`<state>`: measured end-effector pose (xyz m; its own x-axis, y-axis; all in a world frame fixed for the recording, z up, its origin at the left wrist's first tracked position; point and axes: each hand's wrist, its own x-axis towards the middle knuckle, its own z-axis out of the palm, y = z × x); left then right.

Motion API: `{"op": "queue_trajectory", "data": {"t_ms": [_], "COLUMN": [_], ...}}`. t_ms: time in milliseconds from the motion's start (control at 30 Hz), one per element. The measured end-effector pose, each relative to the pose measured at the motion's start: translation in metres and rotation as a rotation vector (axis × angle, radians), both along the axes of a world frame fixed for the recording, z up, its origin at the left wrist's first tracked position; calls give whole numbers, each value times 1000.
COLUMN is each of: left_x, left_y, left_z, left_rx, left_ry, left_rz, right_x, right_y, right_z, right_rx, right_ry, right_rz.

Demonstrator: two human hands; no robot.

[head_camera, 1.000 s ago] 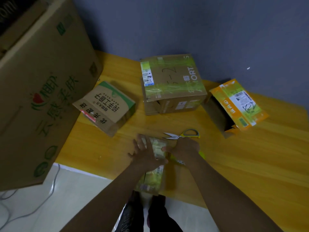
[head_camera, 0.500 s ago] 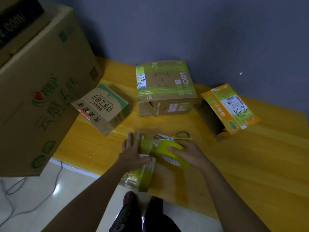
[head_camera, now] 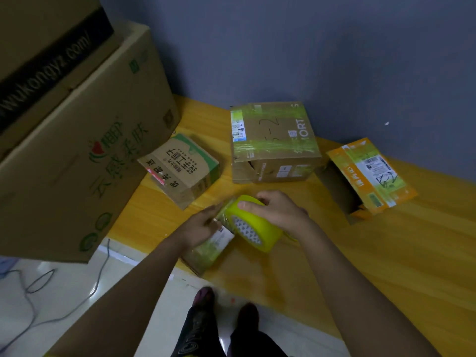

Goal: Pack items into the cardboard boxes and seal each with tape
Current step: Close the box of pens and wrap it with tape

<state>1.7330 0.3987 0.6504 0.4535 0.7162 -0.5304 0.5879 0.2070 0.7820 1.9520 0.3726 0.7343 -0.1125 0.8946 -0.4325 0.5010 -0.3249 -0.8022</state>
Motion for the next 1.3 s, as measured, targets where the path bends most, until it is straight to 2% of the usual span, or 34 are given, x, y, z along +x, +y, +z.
{"op": "queue_trajectory", "data": {"t_ms": [67, 167, 367, 467, 533, 600, 667, 733, 900, 1067, 1167, 1300], "left_x": [-7, -15, -31, -41, -46, -47, -43, -41, -41, -35, -29, -13], "left_y": [-4, -2, 18, 25, 31, 34, 32, 28, 39, 26, 21, 9], "left_z": [-3, -6, -12, -19, -22, -22, -22, -21, -17, -14, -10, -3], "left_rx": [69, 110, 51, 83, 118, 133, 132, 140, 218, 611, 664, 717], "left_ry": [84, 162, 45, 26, 36, 22, 14, 25, -60, 134, 206, 450], "left_rz": [21, 49, 48, 47, 56, 28, -14, -41, -66, -77, -148, -182], "right_x": [-11, -26, -62, -65, -52, -36, -30, -33, -46, -57, -58, -60], "right_y": [-5, -17, -4, -9, -28, -50, -61, -63, -46, -48, -50, -53], "right_z": [-3, -6, 3, 5, -1, -14, -34, -53, -67, -80, -83, -85], "right_rx": [-48, -55, 60, 123, 149, 67, -94, -200, -203, -248, -234, -243], "right_ry": [44, 230, 165, 56, -123, -360, -506, -541, -593, -595, -592, -558], "right_rz": [-50, -191, -335, -376, -443, -440, -403, -399, -382, -364, -369, -366]}}
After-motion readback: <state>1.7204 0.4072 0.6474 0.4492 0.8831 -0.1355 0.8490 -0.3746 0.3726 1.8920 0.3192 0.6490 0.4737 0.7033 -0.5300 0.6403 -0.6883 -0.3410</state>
